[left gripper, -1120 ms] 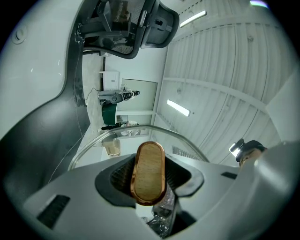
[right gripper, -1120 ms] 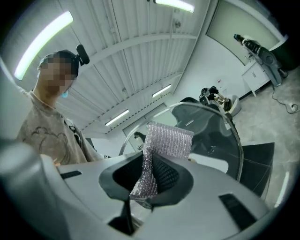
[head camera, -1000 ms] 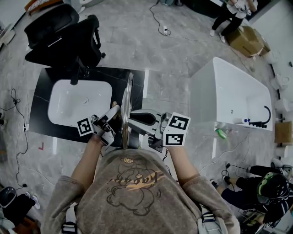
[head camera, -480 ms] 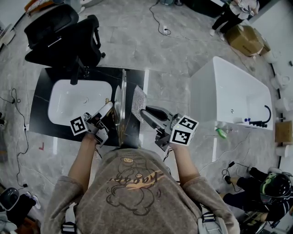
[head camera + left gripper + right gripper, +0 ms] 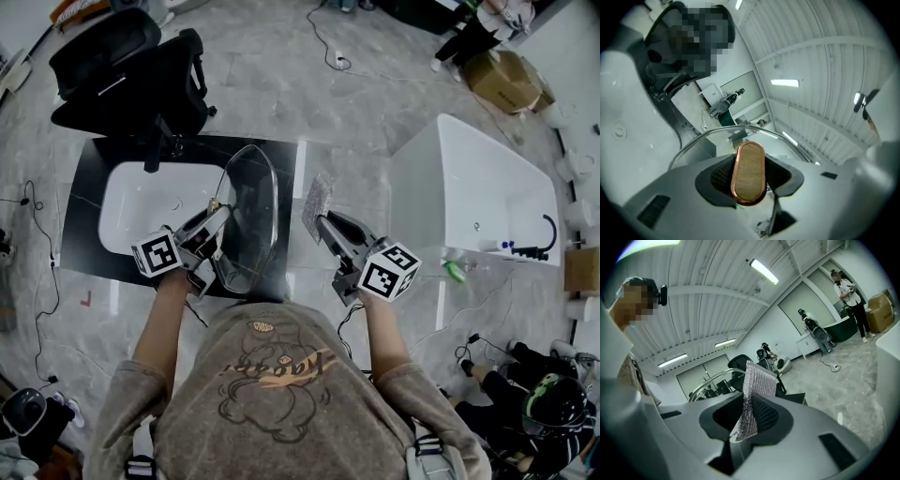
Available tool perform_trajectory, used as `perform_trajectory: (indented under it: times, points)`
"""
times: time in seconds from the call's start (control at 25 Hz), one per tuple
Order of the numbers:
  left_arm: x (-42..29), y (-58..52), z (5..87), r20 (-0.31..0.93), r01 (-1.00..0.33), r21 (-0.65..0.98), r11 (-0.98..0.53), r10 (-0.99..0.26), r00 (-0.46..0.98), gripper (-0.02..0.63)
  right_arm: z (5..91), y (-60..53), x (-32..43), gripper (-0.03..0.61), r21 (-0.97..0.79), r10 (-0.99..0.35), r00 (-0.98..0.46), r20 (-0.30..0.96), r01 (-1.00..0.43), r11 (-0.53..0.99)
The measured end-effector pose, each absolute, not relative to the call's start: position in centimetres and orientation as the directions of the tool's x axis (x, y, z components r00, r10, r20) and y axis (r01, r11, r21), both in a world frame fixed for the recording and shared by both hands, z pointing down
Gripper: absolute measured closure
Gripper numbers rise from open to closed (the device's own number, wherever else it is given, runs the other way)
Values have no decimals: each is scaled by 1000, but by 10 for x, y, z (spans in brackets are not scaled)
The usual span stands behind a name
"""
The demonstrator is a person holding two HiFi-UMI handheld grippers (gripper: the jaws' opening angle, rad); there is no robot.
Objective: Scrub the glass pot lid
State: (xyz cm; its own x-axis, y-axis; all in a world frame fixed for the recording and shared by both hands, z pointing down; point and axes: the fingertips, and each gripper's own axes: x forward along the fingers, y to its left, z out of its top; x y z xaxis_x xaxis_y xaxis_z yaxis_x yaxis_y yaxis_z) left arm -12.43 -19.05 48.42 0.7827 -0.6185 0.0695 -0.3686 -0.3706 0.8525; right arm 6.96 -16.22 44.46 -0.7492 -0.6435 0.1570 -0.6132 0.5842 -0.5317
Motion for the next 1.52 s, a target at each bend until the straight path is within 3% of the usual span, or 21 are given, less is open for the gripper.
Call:
perform_trajectory:
  times: [0.2, 0.4, 1.04, 1.52]
  points:
    - [-114, -193, 490, 311, -648, 619, -445, -618, 722, 433, 457, -163, 81, 502, -528, -689, -696, 201, -670, 522]
    - [-106, -196, 509, 504, -792, 397, -464, -610, 611, 433, 466, -163, 83, 502, -486, -704, -665, 248, -714, 504]
    - [-58, -189, 613, 736, -759, 179, -626, -427, 526, 433, 469, -140, 86, 502, -475, -710, -653, 263, -729, 494]
    - [-44, -187, 646, 785, -732, 131, -668, -381, 488, 433, 479, -123, 96, 502, -494, -726, -629, 277, -742, 454]
